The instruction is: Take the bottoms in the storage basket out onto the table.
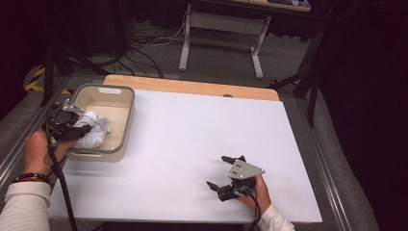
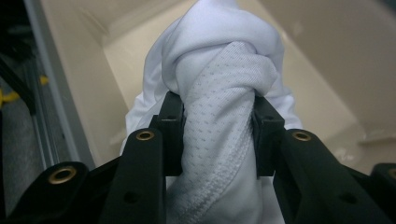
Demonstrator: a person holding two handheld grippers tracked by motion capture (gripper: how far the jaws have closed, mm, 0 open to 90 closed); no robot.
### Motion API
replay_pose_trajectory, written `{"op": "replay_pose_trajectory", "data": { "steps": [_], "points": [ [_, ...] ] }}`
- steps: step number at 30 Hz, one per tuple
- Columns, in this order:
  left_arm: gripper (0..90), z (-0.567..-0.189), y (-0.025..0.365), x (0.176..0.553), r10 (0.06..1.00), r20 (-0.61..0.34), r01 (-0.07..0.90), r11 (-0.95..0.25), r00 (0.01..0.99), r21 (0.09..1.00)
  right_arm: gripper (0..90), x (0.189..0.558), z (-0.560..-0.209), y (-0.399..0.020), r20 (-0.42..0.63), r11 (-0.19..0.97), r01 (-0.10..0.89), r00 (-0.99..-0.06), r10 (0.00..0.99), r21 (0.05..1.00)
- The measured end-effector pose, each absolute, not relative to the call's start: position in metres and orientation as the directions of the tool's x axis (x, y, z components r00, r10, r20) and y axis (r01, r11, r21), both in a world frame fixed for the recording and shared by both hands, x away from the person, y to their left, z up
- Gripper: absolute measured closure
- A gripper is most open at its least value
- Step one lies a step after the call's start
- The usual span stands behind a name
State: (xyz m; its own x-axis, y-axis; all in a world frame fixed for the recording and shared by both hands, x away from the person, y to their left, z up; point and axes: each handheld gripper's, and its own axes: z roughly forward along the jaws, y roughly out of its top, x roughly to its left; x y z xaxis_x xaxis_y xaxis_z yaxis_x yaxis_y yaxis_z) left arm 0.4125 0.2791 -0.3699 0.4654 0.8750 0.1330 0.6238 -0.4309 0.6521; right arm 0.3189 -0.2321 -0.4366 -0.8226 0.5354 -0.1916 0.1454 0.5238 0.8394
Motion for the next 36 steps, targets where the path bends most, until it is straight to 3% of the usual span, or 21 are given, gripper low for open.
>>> {"op": "replay_pose_trajectory", "data": {
  "steps": [8, 16, 27, 36],
  "points": [
    [65.0, -0.356, 0.273, 0.399, 0.88, 0.108, 0.49, -0.356, 0.463, 0.796, 6.1, 0.318, -0.435, -0.236, -0.201, 0.502, 0.139, -0.801, 0.564, 0.854],
    [65.1, -0.337, 0.257, 0.396, 0.858, 0.073, 0.377, -0.298, 0.508, 0.877, 6.2, 0.314, -0.435, -0.244, -0.206, 0.493, 0.148, -0.779, 0.593, 0.858],
    [65.1, -0.317, 0.178, 0.403, 0.72, 0.052, 0.228, -0.287, 0.692, 0.93, 6.3, 0.3, -0.436, -0.265, -0.194, 0.459, 0.176, -0.735, 0.65, 0.871],
    [65.1, -0.332, 0.116, 0.407, 0.588, 0.012, 0.192, -0.283, 0.809, 0.94, 6.4, 0.29, -0.437, -0.281, -0.189, 0.441, 0.2, -0.698, 0.691, 0.875]
  ]
}}
